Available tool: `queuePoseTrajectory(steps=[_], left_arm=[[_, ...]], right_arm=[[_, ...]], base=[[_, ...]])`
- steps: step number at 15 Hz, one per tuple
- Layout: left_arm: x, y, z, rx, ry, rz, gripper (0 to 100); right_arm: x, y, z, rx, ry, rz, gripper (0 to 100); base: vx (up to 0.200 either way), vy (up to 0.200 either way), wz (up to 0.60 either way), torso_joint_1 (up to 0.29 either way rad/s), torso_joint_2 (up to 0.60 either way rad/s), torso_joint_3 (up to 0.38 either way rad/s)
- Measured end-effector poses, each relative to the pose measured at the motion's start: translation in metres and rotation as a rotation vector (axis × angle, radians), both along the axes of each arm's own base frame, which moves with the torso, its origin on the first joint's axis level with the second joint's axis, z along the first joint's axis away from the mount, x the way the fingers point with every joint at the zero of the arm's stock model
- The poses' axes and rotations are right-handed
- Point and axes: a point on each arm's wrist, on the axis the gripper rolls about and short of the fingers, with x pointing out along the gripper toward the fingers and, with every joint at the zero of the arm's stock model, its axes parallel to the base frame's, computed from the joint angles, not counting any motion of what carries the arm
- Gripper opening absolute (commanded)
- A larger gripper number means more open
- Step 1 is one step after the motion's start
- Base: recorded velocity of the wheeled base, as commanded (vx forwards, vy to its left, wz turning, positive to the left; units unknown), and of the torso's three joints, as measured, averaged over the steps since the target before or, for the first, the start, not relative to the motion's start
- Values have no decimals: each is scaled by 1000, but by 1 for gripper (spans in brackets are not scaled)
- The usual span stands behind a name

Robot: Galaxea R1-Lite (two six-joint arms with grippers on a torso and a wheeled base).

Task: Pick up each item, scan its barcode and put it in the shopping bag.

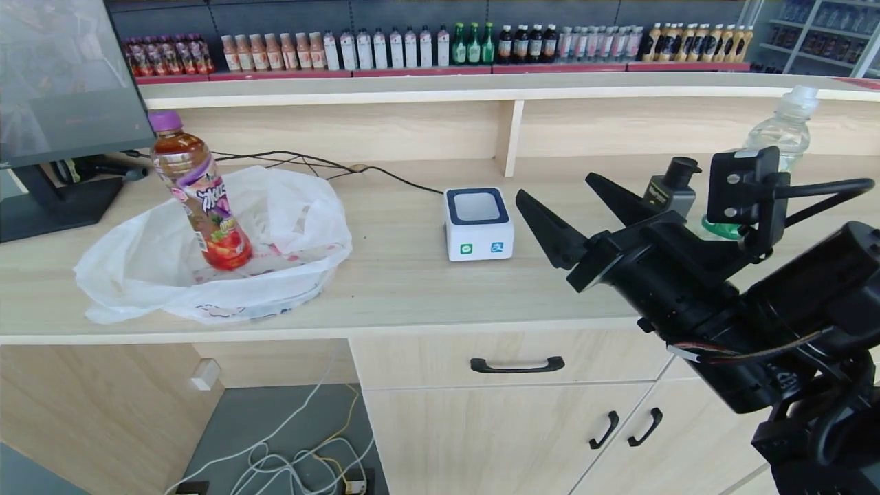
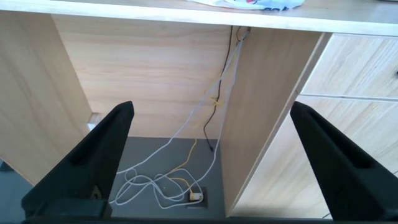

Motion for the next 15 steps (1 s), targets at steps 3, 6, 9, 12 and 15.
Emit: queuePoseTrajectory(steps=[3, 6, 9, 12, 15], left_arm=[[0, 0, 0, 0, 0, 0, 100], [0, 0, 0, 0, 0, 0, 100], [0, 0, 0, 1, 0, -1, 100], [0, 0, 0, 2, 0, -1, 100], [0, 0, 0, 2, 0, -1, 100]], right_arm=[[0, 0, 0, 1, -1, -1, 100], [0, -1, 0, 0, 0, -1, 100], [-1, -1, -1, -3, 4, -1, 100], [-2, -2, -2, -7, 9, -2, 100], [-3, -3, -4, -13, 17, -2, 100]], base=[[0, -200, 0, 4, 4, -2], [0, -200, 0, 7, 4, 2], [0, -200, 0, 1, 2, 4], [0, -67, 0, 1, 1, 1], [0, 0, 0, 0, 0, 0]])
